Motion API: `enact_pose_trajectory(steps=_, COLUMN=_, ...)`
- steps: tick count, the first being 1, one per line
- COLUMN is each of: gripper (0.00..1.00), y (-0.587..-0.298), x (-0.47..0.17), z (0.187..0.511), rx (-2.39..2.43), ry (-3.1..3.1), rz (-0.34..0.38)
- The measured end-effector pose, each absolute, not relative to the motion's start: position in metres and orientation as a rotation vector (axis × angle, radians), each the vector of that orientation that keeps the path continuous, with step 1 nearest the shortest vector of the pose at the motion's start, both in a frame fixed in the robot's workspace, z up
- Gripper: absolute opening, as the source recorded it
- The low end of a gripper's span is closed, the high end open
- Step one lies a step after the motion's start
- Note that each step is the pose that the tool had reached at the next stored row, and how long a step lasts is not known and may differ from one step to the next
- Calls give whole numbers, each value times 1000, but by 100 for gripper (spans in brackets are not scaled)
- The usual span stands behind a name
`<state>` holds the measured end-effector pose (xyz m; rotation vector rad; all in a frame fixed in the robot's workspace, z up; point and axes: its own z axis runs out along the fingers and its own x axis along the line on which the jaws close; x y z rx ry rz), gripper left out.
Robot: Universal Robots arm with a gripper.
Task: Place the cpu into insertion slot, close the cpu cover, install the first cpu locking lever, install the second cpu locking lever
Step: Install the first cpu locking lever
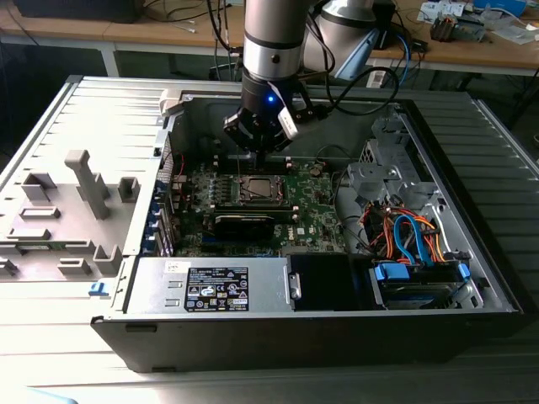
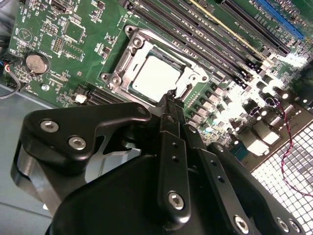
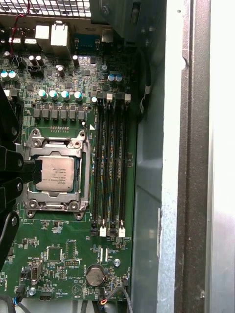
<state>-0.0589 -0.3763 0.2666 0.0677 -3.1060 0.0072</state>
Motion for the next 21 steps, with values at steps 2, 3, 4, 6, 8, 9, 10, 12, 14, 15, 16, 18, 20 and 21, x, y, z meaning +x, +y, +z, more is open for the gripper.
enact_pose_trajectory(steps=2, gripper=11, y=-376, x=-60, z=267, rx=68, ry=-3106, rz=7)
enact_pose_trajectory(steps=3, gripper=11, y=-376, x=-61, z=267, rx=68, ry=-3106, rz=7)
enact_pose_trajectory(steps=4, gripper=11, y=-376, x=-62, z=267, rx=68, ry=-3106, rz=7)
enact_pose_trajectory(steps=6, gripper=11, y=-376, x=-65, z=267, rx=68, ry=-3106, rz=7)
enact_pose_trajectory(steps=8, gripper=11, y=-376, x=-67, z=267, rx=68, ry=-3106, rz=7)
enact_pose_trajectory(steps=9, gripper=11, y=-376, x=-71, z=267, rx=68, ry=-3106, rz=7)
enact_pose_trajectory(steps=10, gripper=11, y=-376, x=-73, z=267, rx=68, ry=-3106, rz=4)
enact_pose_trajectory(steps=12, gripper=11, y=-376, x=-78, z=267, rx=68, ry=-3106, rz=-8)
enact_pose_trajectory(steps=14, gripper=11, y=-376, x=-81, z=267, rx=68, ry=-3106, rz=-11)
enact_pose_trajectory(steps=15, gripper=11, y=-376, x=-82, z=267, rx=68, ry=-3106, rz=-11)
enact_pose_trajectory(steps=16, gripper=11, y=-376, x=-83, z=267, rx=68, ry=-3106, rz=-11)
enact_pose_trajectory(steps=18, gripper=11, y=-376, x=-83, z=267, rx=68, ry=-3106, rz=-11)
enact_pose_trajectory(steps=20, gripper=11, y=-376, x=-83, z=267, rx=68, ry=-3106, rz=-11)
enact_pose_trajectory(steps=21, gripper=11, y=-376, x=-84, z=267, rx=68, ry=-3106, rz=-11)
